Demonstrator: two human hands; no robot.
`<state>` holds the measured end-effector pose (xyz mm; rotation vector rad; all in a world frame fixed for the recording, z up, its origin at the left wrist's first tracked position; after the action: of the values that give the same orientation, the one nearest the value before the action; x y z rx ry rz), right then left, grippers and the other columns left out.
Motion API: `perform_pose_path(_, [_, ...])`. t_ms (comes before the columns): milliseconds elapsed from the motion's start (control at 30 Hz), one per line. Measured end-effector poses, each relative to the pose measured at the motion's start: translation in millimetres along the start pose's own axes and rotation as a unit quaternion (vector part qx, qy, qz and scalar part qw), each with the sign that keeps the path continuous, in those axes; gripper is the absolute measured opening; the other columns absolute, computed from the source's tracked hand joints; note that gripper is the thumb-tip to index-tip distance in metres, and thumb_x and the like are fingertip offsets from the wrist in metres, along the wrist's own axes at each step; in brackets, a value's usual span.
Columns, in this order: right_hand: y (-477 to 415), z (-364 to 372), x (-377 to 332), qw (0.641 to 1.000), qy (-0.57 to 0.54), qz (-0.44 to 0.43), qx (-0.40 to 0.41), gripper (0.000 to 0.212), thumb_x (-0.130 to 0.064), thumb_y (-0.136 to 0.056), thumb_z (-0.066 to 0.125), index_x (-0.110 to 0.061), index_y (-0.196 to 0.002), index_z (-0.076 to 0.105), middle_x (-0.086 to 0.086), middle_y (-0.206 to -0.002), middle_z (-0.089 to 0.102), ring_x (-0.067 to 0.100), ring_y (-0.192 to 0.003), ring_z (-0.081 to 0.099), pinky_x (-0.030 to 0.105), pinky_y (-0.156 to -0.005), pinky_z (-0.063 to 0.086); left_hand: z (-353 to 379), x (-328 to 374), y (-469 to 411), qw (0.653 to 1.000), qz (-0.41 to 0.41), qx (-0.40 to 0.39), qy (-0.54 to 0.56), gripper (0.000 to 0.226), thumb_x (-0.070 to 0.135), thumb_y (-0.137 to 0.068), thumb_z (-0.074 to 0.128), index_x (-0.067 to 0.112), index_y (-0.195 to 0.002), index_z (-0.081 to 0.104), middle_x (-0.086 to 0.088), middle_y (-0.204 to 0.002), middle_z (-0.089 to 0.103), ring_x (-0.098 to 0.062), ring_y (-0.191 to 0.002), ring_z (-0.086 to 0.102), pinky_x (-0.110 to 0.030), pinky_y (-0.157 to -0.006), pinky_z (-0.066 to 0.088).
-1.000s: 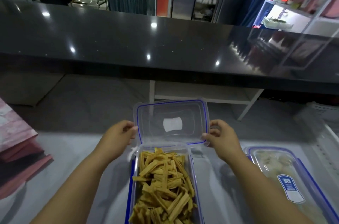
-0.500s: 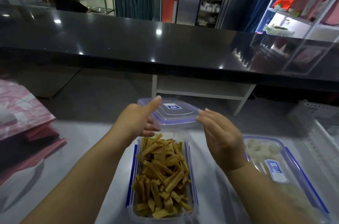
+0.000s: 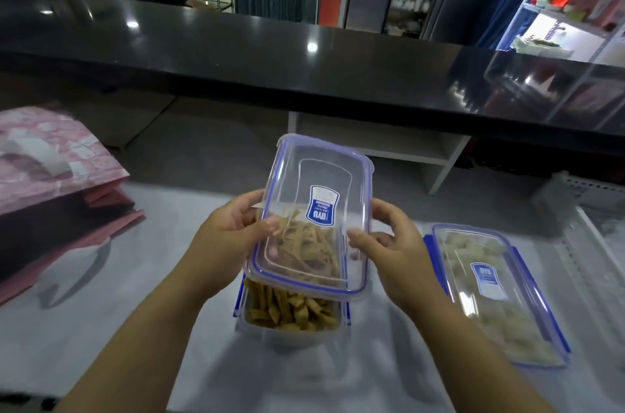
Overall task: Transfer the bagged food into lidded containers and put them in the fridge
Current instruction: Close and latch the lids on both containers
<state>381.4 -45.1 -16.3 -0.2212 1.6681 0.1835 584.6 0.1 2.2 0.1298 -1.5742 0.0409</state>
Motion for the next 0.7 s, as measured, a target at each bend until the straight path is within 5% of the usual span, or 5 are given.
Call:
perform_pose_path(100, [10.8,8.6,18.7,0.998,0.032,0.056,0.005,0.043,-0.02,-0.087,0.064,-0.019,-0.128,0.049,0.004,-0.102,0.066,0.014,-0.082,0.07,0.022,-0.061,0.057,-11.3,-15.2,19.4,0.998,-0.011,0.045,-0.048,0.025,0.009,-0.088,0.056,0.02,-0.11,0.061,-0.008,-0.087,0.074,-0.019,-0.076,0.072,-0.023,-0.061,0.058])
perform_pose_path(267, [22.2,20.1,37.4,0.989,0.129,0.075,0.012,0.016,-0.035,-0.085,0.064,-0.022,-0.096,0.064,0.002,-0.085,0.071,0.015,-0.079,0.069,0.034,-0.069,0.059,-34.9,-37.4,37.7,0.972,-0.021,0.139,-0.19,0.01,0.022,-0.088,0.06,0.022,-0.097,0.062,0.003,-0.092,0.066,-0.012,-0.083,0.062,-0.018,-0.062,0.045])
perform_pose_path(467, [24.4,24.1,53.7,0.977,0.147,0.152,0.009,0.038,-0.043,-0.089,0.056,-0.005,-0.088,0.059,0.009,-0.087,0.07,0.023,-0.079,0.069,0.046,-0.073,0.059,-30.1,-72.6,35.7,0.977,-0.12,0.09,-0.152,0.014,0.032,-0.092,0.054,0.018,-0.093,0.055,-0.004,-0.09,0.069,-0.025,-0.087,0.066,-0.039,-0.073,0.054])
perform_pose_path(567, [22.4,24.6,60.3,0.978,0.101,0.181,0.003,0.039,-0.042,-0.087,0.06,-0.004,-0.078,0.056,0.018,-0.088,0.07,0.036,-0.084,0.068,0.057,-0.076,0.056,-27.9,-65.9,32.8,0.983,-0.124,0.075,-0.116,0.017,0.031,-0.095,0.049,0.015,-0.098,0.051,0.001,-0.084,0.072,-0.018,-0.073,0.07,-0.029,-0.058,0.057])
perform_pose_path(700, [15.8,23.0,52.2,0.981,0.078,0.178,-0.001,0.032,-0.037,-0.09,0.058,-0.007,-0.08,0.06,0.01,-0.084,0.073,0.03,-0.081,0.071,0.053,-0.079,0.057,-20.0,-52.8,25.0,0.99,-0.105,0.041,-0.08,0.018,0.029,-0.095,0.048,0.013,-0.102,0.046,0.001,-0.085,0.073,-0.014,-0.07,0.072,-0.023,-0.054,0.055])
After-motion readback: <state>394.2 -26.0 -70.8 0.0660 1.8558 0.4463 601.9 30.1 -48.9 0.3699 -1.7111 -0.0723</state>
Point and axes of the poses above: each hand's wrist, its own y-axis away from the middle knuckle, its own z-axis out of the palm, x = y × z, the point moved 10 cm from there along -y, towards the middle knuckle
